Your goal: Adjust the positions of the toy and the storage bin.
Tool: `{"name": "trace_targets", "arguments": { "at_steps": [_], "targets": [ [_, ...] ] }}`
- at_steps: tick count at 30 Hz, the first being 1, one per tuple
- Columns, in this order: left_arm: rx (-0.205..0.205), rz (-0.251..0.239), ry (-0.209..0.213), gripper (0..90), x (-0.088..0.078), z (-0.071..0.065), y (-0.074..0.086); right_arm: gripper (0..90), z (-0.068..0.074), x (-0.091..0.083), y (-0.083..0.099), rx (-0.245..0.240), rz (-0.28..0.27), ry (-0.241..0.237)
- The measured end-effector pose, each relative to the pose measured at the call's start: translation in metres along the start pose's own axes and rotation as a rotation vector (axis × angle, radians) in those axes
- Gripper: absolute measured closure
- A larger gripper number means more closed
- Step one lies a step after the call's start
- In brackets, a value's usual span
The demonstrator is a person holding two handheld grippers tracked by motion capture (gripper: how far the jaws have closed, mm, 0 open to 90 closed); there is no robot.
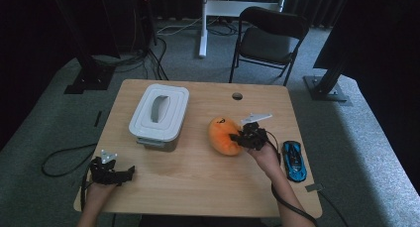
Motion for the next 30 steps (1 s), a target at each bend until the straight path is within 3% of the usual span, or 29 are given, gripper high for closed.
{"name": "trace_targets", "arguments": {
  "at_steps": [9, 13, 17, 18, 25, 30],
  "targets": [
    [0.0, 0.0, 0.0, 0.3, 0.0, 0.0, 0.0, 73.5, -0.035, -0.022, -0.006, 0.05, -0.031, 0.117],
    [0.0, 0.0, 0.0, 0.3, 0.0, 0.0, 0.0, 73.4, -0.06, -0.031, -0.007, 0.074, -0.034, 0.172],
    [0.0, 0.0, 0.0, 0.3, 0.0, 0.0, 0.0, 73.4, -0.075, -0.037, -0.009, 0.108, -0.045, 0.205],
    [0.0, 0.0, 0.0, 0.3, 0.0, 0.0, 0.0, 73.3, -0.086, -0.041, -0.01, 0.132, -0.056, 0.23],
    [0.0, 0.0, 0.0, 0.3, 0.0, 0.0, 0.0, 73.1, -0.122, -0.053, -0.009, 0.206, -0.067, 0.327],
    [0.0, 0.0, 0.0, 0.3, 0.0, 0.0, 0.0, 73.1, -0.144, -0.056, -0.001, 0.243, -0.052, 0.371]
  ]
}}
Point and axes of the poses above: each handheld gripper's, and its own axes: x roughly forward along the jaws, y roughly out of its underside, z roughly to its left, the point moved 8 cm from there along x, roughly forward along the jaws, and after that the axes turned 1 degree about -y, right-handed, at the moved point
